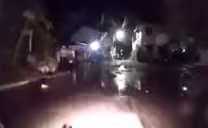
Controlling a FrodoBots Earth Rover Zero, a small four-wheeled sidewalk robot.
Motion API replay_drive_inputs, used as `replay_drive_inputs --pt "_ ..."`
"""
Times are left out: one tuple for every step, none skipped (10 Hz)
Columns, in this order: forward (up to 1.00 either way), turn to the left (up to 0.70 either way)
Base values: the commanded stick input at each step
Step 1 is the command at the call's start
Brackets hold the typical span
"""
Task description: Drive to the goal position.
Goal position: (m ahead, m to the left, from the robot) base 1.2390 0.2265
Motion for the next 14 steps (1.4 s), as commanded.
replay_drive_inputs --pt "1.00 0.00" --pt "1.00 0.00" --pt "1.00 0.00" --pt "1.00 0.00" --pt "1.00 0.00" --pt "1.00 0.00" --pt "1.00 0.00" --pt "1.00 0.00" --pt "1.00 0.00" --pt "0.52 0.00" --pt "0.00 0.00" --pt "0.00 0.00" --pt "0.00 0.00" --pt "0.00 0.00"
